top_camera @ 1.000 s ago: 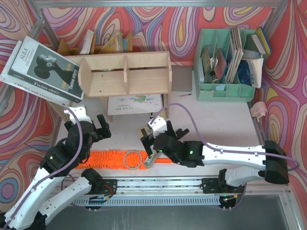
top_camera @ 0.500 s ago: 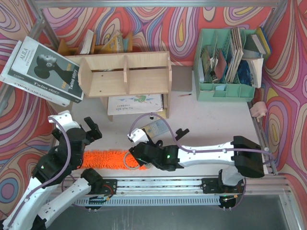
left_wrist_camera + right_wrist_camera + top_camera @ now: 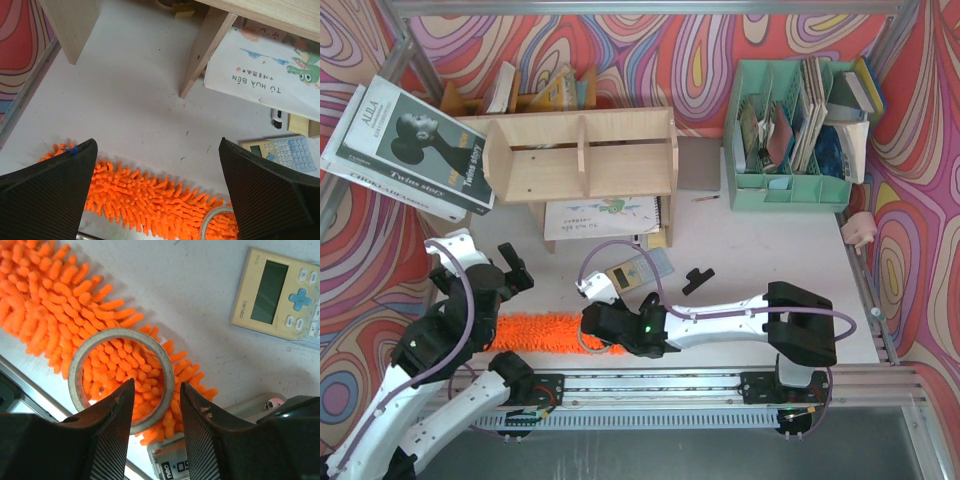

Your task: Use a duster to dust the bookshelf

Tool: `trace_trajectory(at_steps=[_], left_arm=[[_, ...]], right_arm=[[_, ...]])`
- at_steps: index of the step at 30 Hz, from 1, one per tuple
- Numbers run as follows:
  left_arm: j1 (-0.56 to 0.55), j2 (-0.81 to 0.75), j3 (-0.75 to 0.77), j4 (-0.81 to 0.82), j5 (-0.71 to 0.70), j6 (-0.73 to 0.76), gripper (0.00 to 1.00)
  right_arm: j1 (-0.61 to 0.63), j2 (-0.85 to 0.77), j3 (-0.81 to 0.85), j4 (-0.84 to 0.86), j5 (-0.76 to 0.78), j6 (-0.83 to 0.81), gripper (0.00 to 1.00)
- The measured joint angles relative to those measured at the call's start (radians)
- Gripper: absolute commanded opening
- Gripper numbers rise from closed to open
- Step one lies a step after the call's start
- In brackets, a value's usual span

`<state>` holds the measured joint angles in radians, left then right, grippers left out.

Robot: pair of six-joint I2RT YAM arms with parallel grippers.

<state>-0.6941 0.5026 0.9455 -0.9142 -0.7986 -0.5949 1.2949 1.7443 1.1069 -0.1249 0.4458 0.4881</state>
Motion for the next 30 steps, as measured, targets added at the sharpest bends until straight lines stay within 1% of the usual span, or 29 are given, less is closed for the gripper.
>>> trace_trajectory(at_steps=[4, 11, 14, 20, 30], left_arm=[[0.000, 0.001, 0.000, 0.000, 0.001, 0.000, 0.98], [0.000, 0.033, 0.000, 0.004, 0.015, 0.005, 0.98], [0.000, 0.048, 0.000, 0.004, 0.021, 0.008, 0.98], [0.000, 0.050, 0.000, 0.021, 0.040, 0.016, 0.98], [0.014, 0.055, 0.000, 0.027, 0.056, 0.021, 0.98]], right_arm=[[0.000, 0.030, 0.034, 0.004, 0.020, 0.013, 0.43], [0.000, 0.069, 0.044, 0.002, 0.065, 0.021, 0.44], [0.000, 0.072, 0.047, 0.002, 0.079, 0.025, 0.47], [0.000, 0.073, 0.048, 0.001, 0.084, 0.026, 0.47], [-0.022, 0.113, 0.068, 0.000, 0.074, 0.025, 0.43]])
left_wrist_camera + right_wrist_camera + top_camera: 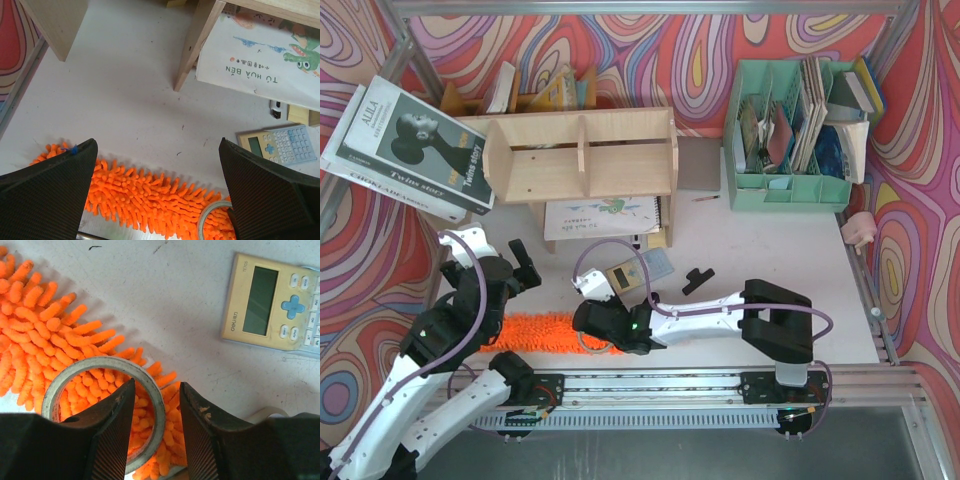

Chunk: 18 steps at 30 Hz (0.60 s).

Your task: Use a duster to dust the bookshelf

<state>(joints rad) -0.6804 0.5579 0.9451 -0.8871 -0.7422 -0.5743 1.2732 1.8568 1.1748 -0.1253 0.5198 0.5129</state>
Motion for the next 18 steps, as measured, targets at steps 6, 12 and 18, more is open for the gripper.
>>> trace_trajectory(at_steps=[6, 12, 18], left_arm=[[0.002, 0.000, 0.000, 0.000, 0.002, 0.003, 0.98], [0.002, 0.000, 0.000, 0.000, 0.005, 0.003, 0.98], [0.002, 0.000, 0.000, 0.000, 0.009, 0.003, 0.98]], right_arm=[[-0.005, 0.017, 0.008, -0.001, -0.002, 0.000, 0.38], [-0.005, 0.017, 0.008, -0.002, -0.005, 0.000, 0.31], [-0.005, 0.017, 0.008, -0.001, -0.004, 0.000, 0.30]])
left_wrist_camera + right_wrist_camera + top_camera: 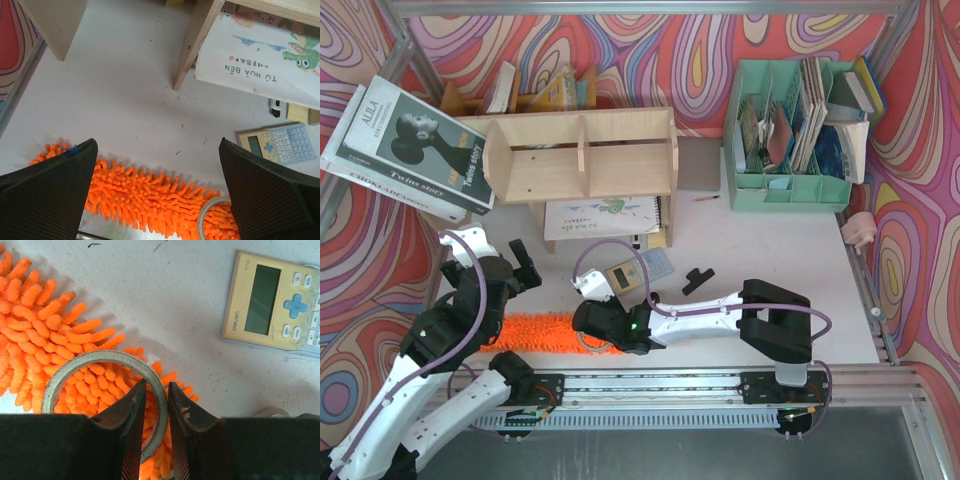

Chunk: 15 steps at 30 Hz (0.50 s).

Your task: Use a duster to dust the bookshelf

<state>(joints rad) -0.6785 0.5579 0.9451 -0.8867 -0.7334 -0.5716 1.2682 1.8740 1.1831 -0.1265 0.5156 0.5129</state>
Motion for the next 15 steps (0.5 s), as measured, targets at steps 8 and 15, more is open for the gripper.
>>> trace_trajectory(at_steps=[8, 15], left_arm=[[0.003, 0.000, 0.000, 0.000, 0.000, 0.000, 0.98], [0.005, 0.000, 0.000, 0.000, 0.000, 0.000, 0.98]], right_arm=[[0.000, -0.014, -0.007, 0.005, 0.005, 0.000, 0.29], [0.000, -0.062, -0.027, 0.016, 0.024, 0.000, 0.30]])
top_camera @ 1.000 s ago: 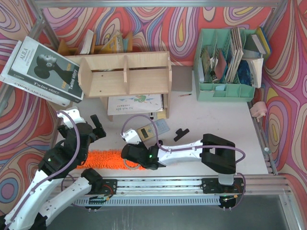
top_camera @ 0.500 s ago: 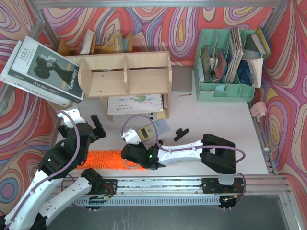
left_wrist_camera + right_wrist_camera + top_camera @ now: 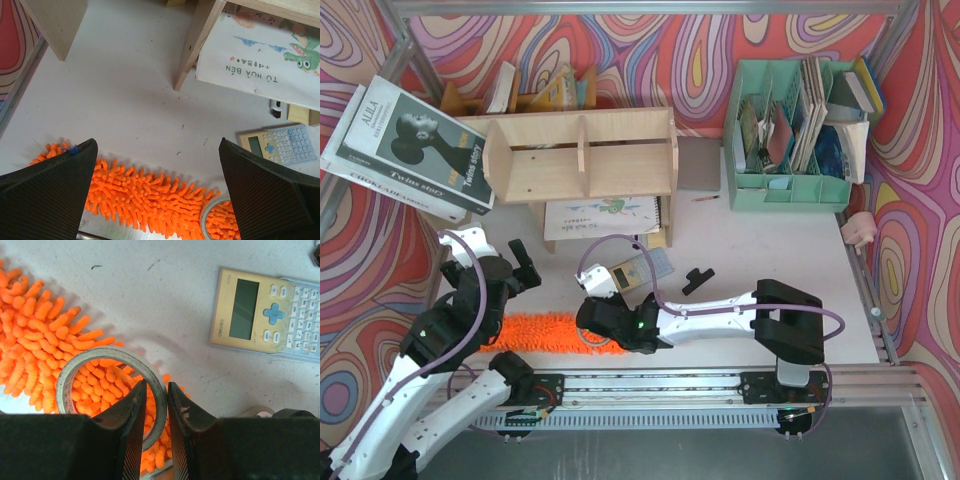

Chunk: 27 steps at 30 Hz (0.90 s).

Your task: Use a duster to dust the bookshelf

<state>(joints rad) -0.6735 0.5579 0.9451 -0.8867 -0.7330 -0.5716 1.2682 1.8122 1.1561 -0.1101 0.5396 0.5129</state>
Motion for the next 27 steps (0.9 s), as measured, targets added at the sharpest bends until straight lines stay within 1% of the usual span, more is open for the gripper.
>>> trace_trajectory(at_steps=[8, 12, 19, 27], left_arm=[[0.001, -0.003, -0.001, 0.000, 0.000, 0.000, 0.98], [0.002, -0.003, -0.001, 0.000, 0.001, 0.000, 0.98], [0.002, -0.003, -0.001, 0.002, 0.007, 0.000, 0.98], [0.006, -0.003, -0.001, 0.006, 0.007, 0.000, 0.98]], right_arm=[[-0.003, -0.005, 0.007, 0.007, 0.061, 0.001, 0.32], [-0.026, -0.005, 0.018, 0.011, 0.087, 0.003, 0.31], [-0.106, 0.001, 0.047, 0.027, 0.093, 0.008, 0.31], [-0.143, 0.074, 0.116, 0.054, 0.080, 0.008, 0.31]])
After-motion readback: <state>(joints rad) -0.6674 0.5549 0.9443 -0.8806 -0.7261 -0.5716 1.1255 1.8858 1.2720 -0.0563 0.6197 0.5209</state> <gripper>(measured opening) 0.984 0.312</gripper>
